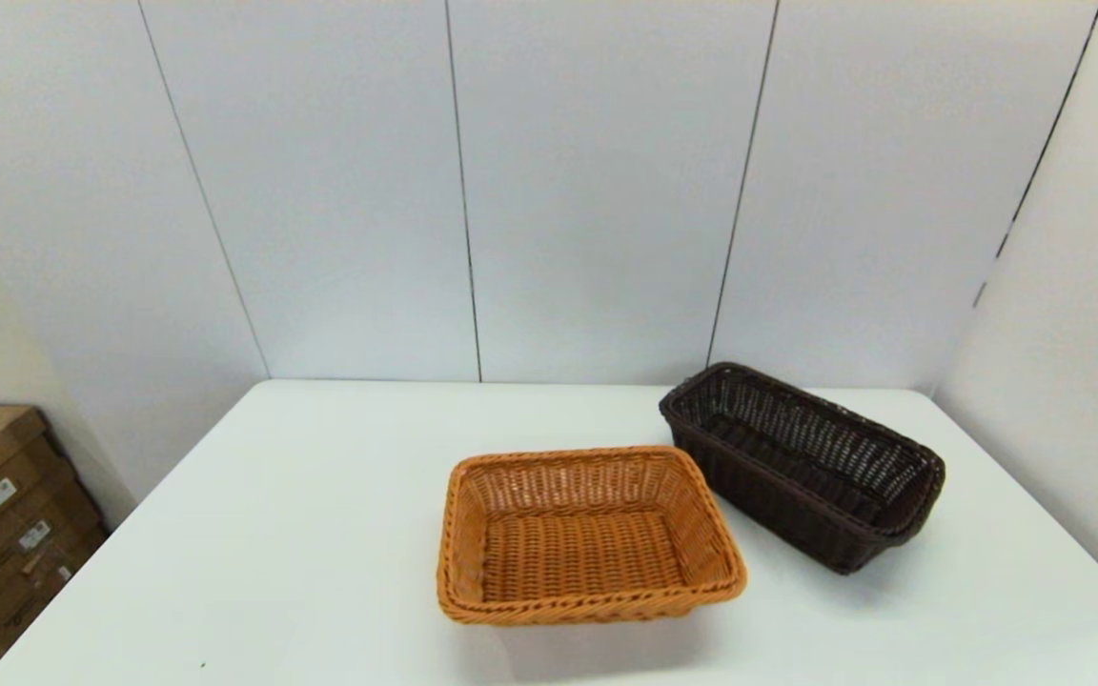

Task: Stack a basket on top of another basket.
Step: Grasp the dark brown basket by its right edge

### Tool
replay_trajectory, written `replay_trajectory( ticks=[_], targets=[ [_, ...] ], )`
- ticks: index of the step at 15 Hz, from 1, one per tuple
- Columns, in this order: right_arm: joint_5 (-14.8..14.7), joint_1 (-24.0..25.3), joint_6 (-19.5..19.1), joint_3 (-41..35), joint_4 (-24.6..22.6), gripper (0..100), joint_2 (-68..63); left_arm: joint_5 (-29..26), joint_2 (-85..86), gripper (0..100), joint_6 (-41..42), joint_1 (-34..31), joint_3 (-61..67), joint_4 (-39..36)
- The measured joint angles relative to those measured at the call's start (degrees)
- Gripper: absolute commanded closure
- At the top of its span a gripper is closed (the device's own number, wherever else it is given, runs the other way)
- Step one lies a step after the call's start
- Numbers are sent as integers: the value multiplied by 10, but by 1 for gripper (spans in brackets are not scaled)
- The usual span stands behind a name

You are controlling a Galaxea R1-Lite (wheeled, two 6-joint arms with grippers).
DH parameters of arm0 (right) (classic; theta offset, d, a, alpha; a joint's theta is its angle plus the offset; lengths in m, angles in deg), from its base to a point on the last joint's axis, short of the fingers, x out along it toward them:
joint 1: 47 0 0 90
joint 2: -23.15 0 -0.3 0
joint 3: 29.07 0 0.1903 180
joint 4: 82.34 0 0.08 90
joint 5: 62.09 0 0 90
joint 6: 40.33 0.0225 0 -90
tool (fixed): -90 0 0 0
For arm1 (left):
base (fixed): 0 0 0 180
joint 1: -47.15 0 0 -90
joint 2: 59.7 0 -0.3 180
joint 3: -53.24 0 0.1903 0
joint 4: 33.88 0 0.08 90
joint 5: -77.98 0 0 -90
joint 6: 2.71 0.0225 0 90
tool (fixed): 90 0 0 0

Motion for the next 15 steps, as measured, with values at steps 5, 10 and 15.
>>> replay_trajectory(
  ticks=[5, 10, 15],
  targets=[
    [-4, -1, 0, 36, 0, 0, -141, 0, 0, 0, 0, 0, 0, 0],
    [-17, -4, 2, 89, 1, 0, -341, 0, 0, 0, 0, 0, 0, 0],
    [-48, -7, 20, 164, 16, 0, -527, 0, 0, 0, 0, 0, 0, 0]
  ],
)
